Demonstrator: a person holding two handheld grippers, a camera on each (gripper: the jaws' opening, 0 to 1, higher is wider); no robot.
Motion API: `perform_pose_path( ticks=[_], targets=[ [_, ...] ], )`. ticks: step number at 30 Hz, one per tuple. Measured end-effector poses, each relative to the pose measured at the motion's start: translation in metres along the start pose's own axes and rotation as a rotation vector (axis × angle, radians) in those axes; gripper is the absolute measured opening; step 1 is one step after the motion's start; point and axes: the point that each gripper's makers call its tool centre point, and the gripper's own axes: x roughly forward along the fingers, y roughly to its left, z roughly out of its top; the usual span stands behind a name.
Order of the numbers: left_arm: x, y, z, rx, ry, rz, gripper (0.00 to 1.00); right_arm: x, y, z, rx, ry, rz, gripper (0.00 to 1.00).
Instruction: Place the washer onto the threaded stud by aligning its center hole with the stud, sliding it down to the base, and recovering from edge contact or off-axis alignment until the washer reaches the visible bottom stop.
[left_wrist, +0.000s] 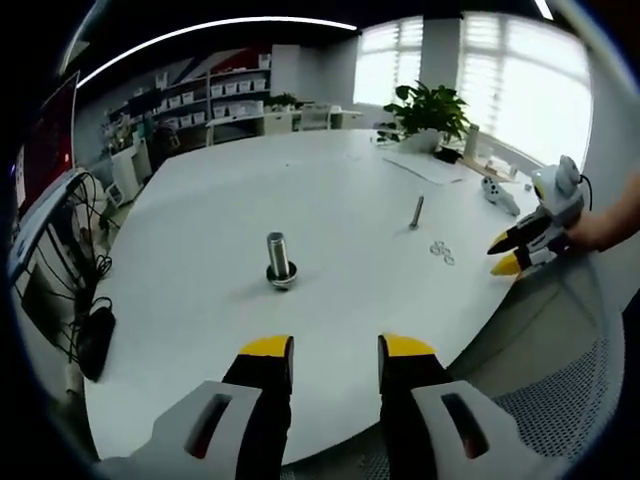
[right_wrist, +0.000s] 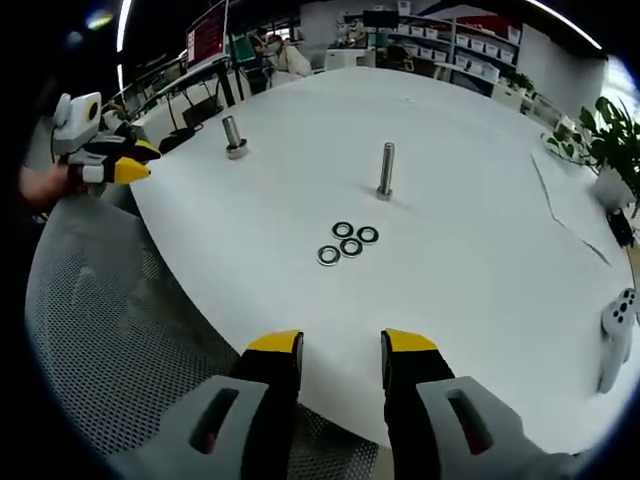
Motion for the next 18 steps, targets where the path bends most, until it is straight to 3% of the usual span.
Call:
perform_pose_path(
  ticks=[11, 14, 18],
  targets=[
    [0.0021, -0.0012, -0.0009, 0.003, -0.015, -0.024, 0.32, -0.0001, -0.0016, -0.0001, -0.020, 0.004, -0.009, 0.34],
    [0.0020, -0.0037, -0.0035, 0.057, -0.004, -0.019, 0.31, -0.0010, -0.0021, 0.0004, -0.013, 0.002, -0.013, 0.34],
    [0.0040, -0.0053, -0.0048, 0.048, -0.005, -0.035, 0.32, -0.0005, -0.0031, -0.0001, -0.015, 0.002, -0.016, 0.34]
  ],
)
